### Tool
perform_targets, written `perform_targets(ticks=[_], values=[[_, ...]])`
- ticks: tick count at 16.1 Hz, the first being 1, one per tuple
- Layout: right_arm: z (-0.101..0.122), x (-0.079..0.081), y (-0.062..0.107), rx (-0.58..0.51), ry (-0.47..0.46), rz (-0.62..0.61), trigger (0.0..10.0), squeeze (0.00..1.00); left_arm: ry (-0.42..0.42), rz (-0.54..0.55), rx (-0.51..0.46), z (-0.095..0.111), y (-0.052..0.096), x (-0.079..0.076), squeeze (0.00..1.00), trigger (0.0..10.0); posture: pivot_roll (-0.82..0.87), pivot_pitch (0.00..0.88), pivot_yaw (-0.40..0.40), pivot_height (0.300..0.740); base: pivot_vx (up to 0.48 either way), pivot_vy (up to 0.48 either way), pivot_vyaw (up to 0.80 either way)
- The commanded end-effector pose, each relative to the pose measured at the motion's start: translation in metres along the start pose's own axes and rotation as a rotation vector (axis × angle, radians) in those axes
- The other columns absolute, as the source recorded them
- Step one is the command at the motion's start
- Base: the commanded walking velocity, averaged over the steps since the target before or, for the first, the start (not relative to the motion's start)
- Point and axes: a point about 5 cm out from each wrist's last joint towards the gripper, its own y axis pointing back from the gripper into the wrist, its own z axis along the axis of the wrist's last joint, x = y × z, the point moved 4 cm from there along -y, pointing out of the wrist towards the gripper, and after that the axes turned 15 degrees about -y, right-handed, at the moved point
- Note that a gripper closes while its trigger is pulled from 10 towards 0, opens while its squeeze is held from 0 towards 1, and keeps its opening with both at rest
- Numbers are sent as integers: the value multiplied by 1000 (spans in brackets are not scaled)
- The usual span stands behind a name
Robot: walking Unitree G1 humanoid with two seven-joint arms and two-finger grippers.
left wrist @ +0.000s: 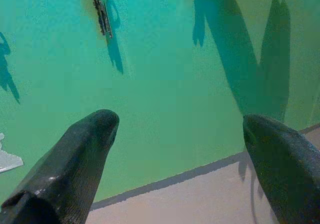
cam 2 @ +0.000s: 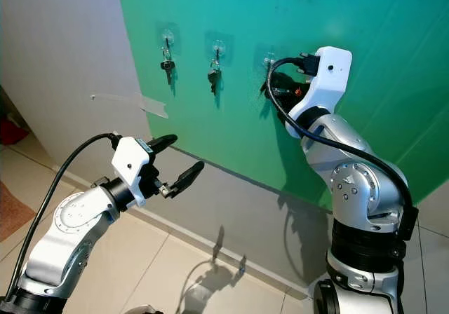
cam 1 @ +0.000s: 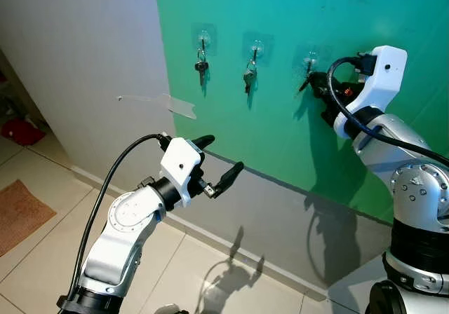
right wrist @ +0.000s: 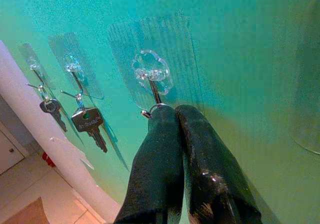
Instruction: Hang keys on a hook
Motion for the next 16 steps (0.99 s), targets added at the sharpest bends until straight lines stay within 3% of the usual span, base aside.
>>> perform_targets(ticks=[1,10,16], values=[[2,-2,0,11,13,-20,10000,0,-17,-22,-23,7,-4,-1,0,10000,-80,0,-11,740,0,0,0],[-17,-3,2,92,103,-13,10000,0,-34,-5,-33,8,-7,4,0,10000,-84,0,-16,740,0,0,0],[-18,-5,3,70,104,-9,10000,24,-11,56,-141,29,-12,15,0,10000,-69,0,-18,740,0,0,0]])
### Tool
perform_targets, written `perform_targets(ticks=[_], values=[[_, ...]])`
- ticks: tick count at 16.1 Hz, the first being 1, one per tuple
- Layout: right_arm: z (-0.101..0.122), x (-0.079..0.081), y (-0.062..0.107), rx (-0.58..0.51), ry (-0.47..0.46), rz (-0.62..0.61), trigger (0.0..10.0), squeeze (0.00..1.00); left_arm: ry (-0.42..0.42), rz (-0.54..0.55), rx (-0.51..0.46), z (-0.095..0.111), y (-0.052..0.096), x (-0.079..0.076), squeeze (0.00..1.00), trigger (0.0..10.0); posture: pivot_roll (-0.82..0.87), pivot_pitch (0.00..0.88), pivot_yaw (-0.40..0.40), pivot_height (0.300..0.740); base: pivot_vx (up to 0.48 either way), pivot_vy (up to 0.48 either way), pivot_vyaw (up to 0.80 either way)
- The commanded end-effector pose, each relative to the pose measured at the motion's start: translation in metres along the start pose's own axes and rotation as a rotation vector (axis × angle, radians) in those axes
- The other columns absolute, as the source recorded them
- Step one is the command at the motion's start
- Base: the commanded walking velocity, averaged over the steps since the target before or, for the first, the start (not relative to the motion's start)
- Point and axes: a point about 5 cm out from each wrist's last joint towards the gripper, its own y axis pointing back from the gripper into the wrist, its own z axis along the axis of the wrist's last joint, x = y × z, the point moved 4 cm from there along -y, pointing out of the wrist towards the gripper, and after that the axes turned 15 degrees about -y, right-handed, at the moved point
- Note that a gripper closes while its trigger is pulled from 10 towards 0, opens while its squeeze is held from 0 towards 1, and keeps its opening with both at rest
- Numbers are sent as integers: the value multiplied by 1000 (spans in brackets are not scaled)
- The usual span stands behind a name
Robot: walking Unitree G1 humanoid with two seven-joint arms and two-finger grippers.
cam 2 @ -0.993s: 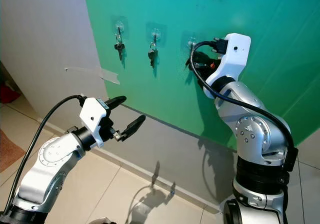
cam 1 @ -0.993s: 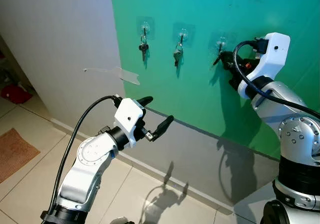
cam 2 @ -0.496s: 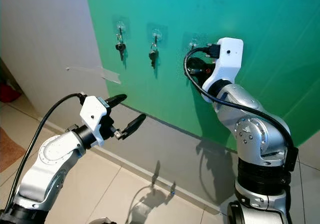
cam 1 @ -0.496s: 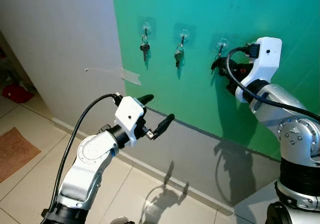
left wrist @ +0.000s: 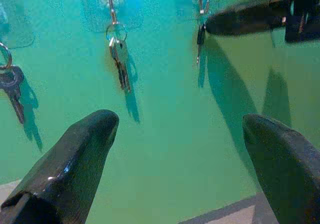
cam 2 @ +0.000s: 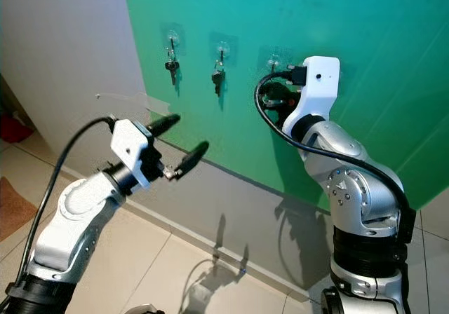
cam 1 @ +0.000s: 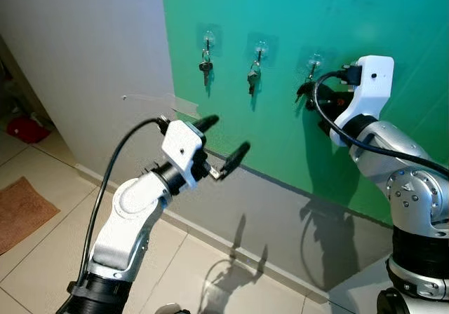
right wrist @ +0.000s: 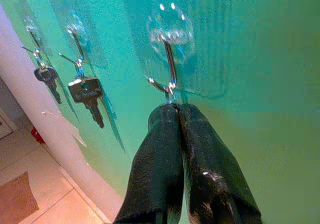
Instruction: Hang keys on a hook
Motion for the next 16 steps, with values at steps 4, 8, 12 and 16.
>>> perform_targets(ticks=[4,8,12,16], values=[[-7,1,-3,18,-21,14,10000,1000,-15,-13,11,1,8,0,0,10000,-46,0,-32,740,0,0,0],[-19,-8,2,30,-24,-23,10000,1000,-56,74,149,-23,13,16,0,10000,-66,0,-17,740,0,0,0],[-41,-43,19,-27,74,-191,10000,0,-22,272,271,-46,27,35,0,10000,-100,0,-19,740,0,0,0],[-64,-62,25,-44,105,-271,10000,0,-19,334,301,-50,32,37,0,10000,-79,0,-44,740,0,0,0]])
